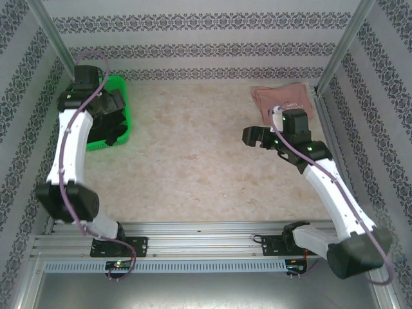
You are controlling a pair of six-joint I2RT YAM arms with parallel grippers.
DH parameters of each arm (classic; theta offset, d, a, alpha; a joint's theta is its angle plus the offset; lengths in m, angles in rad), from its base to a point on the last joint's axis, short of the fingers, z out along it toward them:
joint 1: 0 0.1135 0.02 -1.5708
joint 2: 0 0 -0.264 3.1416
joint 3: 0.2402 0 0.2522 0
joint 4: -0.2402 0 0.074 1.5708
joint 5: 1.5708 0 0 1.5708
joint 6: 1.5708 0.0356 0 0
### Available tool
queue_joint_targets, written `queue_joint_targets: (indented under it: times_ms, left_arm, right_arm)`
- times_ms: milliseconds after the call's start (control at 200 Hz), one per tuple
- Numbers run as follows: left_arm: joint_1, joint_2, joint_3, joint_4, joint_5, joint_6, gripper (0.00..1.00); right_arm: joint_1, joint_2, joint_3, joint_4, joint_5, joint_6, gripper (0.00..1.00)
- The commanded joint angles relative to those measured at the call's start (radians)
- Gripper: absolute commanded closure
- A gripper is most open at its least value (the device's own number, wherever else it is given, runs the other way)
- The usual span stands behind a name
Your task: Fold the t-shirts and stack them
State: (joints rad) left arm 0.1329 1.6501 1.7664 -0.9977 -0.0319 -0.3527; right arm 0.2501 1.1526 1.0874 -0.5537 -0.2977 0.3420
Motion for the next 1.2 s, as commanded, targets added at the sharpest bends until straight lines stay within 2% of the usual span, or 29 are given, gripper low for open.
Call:
queue_joint_targets:
  times_ms: [0,90,260,415,610,644,679,784,884,1039,1194]
  left_arm:
    - [0.061,0.111,0.065,-0.195,0.071,0.017,0.00]
    - [0.091,0.215,0.126,-0.241,0.090,0.057,0.02]
    - [0.091,0.296,0.168,-0.283,0.131,0.135,0.04]
    - [0.090,0.269,0.089,-0.268,0.201,0.177,0.04]
    - [0.089,0.264,-0.012,-0.243,0.177,0.200,0.09]
    - [0.089,0.266,-0.024,-0.229,0.180,0.200,0.13]
    - [0.089,0.269,-0.026,-0.223,0.179,0.199,0.23]
    - [0.089,0.272,0.014,-0.232,0.204,0.205,0.68]
    - [0.089,0.234,0.073,-0.231,0.228,0.205,1.00]
    - [0.087,0.157,0.298,-0.255,0.290,0.160,1.00]
    - [0.057,0.186,0.746,-0.274,0.428,0.056,1.00]
  right_arm:
    - [0.045,0.047,0.095,-0.070,-0.096,0.015,0.02]
    - [0.083,0.074,0.128,-0.077,-0.092,0.017,0.02]
    - [0.119,0.079,0.126,-0.059,-0.080,0.024,0.02]
    - [0.124,0.079,0.111,-0.051,-0.064,0.028,0.02]
    - [0.125,0.105,0.113,-0.028,-0.081,0.037,0.02]
    - [0.126,0.113,0.119,-0.025,-0.082,0.038,0.02]
    - [0.126,0.121,0.125,-0.023,-0.084,0.039,0.02]
    - [0.129,0.141,0.145,-0.014,-0.084,0.041,0.02]
    - [0.131,0.152,0.155,-0.006,-0.081,0.043,0.02]
    - [0.130,0.156,0.161,0.008,-0.081,0.046,0.02]
    - [0.130,0.167,0.154,0.039,-0.080,0.059,0.02]
